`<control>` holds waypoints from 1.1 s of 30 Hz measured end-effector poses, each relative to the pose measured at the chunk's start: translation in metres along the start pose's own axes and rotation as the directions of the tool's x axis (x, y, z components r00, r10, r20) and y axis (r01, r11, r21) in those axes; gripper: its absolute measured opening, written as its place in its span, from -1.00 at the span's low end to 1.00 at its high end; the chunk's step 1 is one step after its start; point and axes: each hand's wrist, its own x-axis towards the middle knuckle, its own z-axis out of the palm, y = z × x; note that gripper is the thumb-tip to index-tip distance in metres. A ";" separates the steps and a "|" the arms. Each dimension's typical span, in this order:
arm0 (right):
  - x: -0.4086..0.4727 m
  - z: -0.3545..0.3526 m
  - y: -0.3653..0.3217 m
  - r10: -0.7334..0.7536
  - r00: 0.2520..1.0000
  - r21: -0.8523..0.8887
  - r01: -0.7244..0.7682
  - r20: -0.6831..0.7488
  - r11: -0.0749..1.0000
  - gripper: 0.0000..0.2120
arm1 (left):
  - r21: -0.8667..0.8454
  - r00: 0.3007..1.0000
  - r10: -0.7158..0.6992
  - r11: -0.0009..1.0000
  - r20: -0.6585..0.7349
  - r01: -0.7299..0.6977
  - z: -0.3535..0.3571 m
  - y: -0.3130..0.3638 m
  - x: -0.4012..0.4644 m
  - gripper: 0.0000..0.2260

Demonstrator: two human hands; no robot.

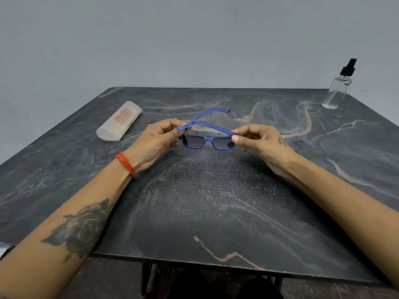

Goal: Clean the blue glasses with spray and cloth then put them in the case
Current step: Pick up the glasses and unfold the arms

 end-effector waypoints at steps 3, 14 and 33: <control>0.001 0.001 0.001 -0.023 0.999 -0.066 0.020 -0.047 0.998 -0.88 | 0.245 0.998 0.069 0.967 0.002 -0.068 0.001 -0.001 -0.001 -0.78; 0.002 0.004 0.010 -0.295 0.956 -0.565 0.236 -0.013 0.790 -0.96 | 0.410 0.990 0.127 0.907 -0.054 -0.094 0.002 -0.001 -0.002 -0.81; 0.002 -0.002 0.010 -0.209 0.973 -0.570 0.114 -0.103 0.814 -0.97 | 0.340 0.989 0.002 0.939 -0.145 0.048 0.003 -0.001 -0.005 -0.86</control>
